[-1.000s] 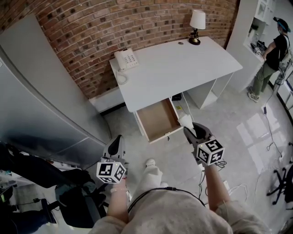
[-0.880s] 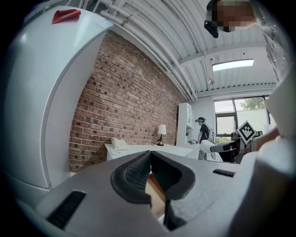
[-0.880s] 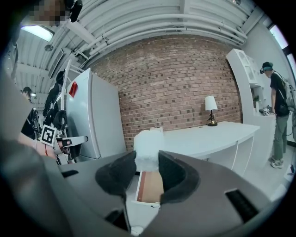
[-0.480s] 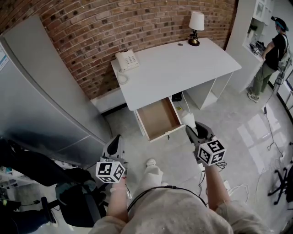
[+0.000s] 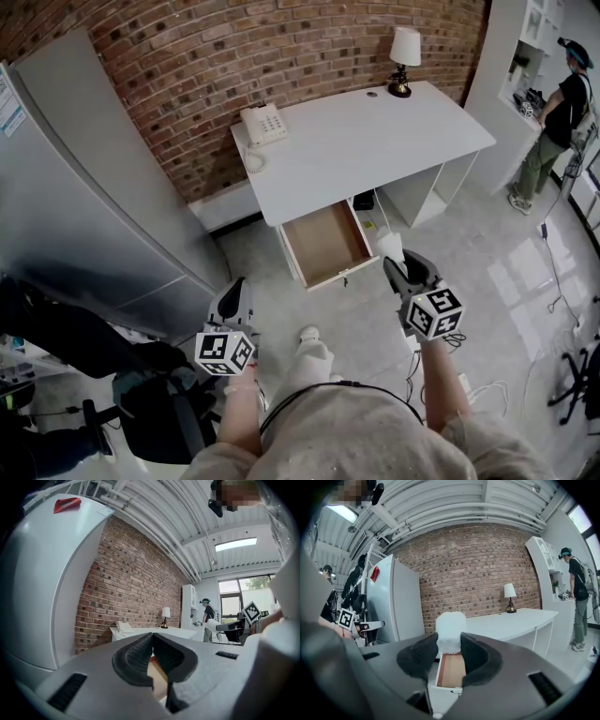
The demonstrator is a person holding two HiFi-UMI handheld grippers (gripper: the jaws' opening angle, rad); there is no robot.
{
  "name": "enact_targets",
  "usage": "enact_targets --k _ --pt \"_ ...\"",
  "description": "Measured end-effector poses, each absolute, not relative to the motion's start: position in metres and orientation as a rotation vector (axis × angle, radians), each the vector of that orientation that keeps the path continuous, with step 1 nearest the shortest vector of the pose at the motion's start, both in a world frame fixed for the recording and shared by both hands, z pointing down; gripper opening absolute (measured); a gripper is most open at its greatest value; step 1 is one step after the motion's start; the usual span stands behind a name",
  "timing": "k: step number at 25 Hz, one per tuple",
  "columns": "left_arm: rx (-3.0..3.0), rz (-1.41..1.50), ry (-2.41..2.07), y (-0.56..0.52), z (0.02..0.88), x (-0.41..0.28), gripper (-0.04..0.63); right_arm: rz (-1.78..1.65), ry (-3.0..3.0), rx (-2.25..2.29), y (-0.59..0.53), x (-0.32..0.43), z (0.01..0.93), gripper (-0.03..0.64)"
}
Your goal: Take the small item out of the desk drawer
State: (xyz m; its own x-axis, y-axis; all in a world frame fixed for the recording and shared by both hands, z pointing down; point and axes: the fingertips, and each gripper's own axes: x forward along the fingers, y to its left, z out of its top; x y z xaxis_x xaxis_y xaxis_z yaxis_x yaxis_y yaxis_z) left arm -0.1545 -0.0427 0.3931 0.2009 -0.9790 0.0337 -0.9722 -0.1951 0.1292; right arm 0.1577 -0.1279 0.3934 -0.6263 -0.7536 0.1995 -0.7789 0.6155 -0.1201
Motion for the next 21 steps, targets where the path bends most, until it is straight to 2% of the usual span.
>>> enact_targets --k 21 --pt "2.325 -0.077 -1.92 -0.04 0.3927 -0.1555 0.005 0.309 -2.72 1.301 -0.1256 0.1624 0.3946 0.156"
